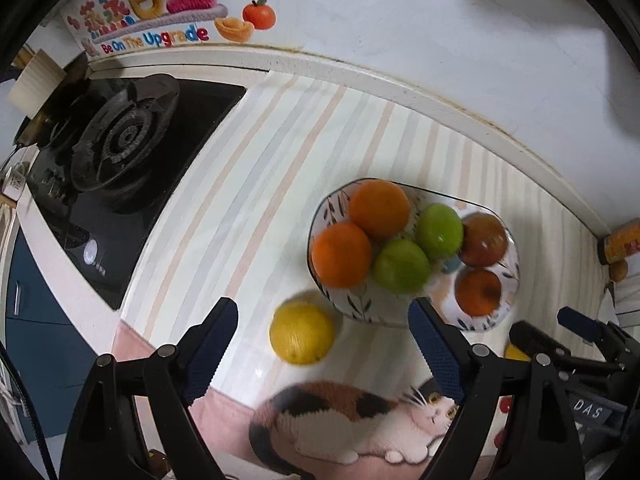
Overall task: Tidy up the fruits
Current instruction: 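Lift both tools up away from the filled plate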
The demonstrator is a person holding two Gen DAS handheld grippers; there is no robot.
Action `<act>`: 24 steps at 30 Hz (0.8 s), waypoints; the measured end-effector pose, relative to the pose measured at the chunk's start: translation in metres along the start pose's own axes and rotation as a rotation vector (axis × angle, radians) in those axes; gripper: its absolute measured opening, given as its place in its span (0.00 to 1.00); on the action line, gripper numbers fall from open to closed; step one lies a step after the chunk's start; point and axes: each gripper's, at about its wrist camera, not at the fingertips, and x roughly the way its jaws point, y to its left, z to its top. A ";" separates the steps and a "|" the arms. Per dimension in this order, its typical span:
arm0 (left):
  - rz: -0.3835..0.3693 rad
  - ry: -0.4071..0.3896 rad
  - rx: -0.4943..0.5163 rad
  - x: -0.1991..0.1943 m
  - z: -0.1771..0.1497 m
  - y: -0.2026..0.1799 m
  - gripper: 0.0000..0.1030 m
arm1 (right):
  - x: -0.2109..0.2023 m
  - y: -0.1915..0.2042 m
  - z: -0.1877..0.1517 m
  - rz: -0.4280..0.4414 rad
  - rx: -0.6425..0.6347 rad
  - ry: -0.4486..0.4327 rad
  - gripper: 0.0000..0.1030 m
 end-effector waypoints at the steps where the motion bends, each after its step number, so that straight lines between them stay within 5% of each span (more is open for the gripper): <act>1: 0.003 -0.010 0.004 -0.005 -0.004 -0.002 0.85 | -0.006 0.001 -0.004 -0.006 -0.005 -0.007 0.92; 24: -0.035 -0.208 0.046 -0.136 -0.083 -0.020 0.85 | -0.159 0.012 -0.096 0.024 -0.079 -0.202 0.92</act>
